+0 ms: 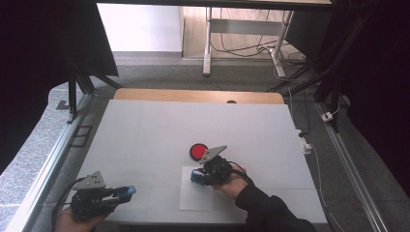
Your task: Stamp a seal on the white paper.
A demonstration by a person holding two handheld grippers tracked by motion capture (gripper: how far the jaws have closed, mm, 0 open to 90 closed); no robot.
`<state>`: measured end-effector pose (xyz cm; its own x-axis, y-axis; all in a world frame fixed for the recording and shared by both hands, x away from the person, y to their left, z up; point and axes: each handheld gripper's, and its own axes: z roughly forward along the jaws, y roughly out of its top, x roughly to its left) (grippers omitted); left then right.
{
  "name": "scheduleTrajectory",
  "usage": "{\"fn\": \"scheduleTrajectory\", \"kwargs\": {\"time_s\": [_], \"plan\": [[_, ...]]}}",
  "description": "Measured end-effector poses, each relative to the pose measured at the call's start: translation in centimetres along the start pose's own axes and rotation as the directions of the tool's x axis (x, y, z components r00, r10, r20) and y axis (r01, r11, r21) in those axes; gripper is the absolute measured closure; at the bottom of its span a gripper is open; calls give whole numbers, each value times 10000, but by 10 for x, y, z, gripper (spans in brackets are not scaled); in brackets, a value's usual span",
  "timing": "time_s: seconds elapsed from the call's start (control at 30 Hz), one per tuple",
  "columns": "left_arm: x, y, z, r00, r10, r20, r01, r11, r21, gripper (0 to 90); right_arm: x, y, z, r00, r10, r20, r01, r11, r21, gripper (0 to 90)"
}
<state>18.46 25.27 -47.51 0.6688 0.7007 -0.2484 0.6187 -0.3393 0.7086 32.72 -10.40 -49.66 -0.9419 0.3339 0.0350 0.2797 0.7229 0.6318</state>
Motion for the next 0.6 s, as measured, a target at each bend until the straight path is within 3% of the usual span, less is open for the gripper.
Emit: {"fn": "scheduleTrajectory", "kwargs": {"time_s": [0.6], "plan": [[0,0,-2,9999,-77,93,79,9999,-110,682,-1,0,-1,10000,33,-63,-33,10000,-40,707]]}}
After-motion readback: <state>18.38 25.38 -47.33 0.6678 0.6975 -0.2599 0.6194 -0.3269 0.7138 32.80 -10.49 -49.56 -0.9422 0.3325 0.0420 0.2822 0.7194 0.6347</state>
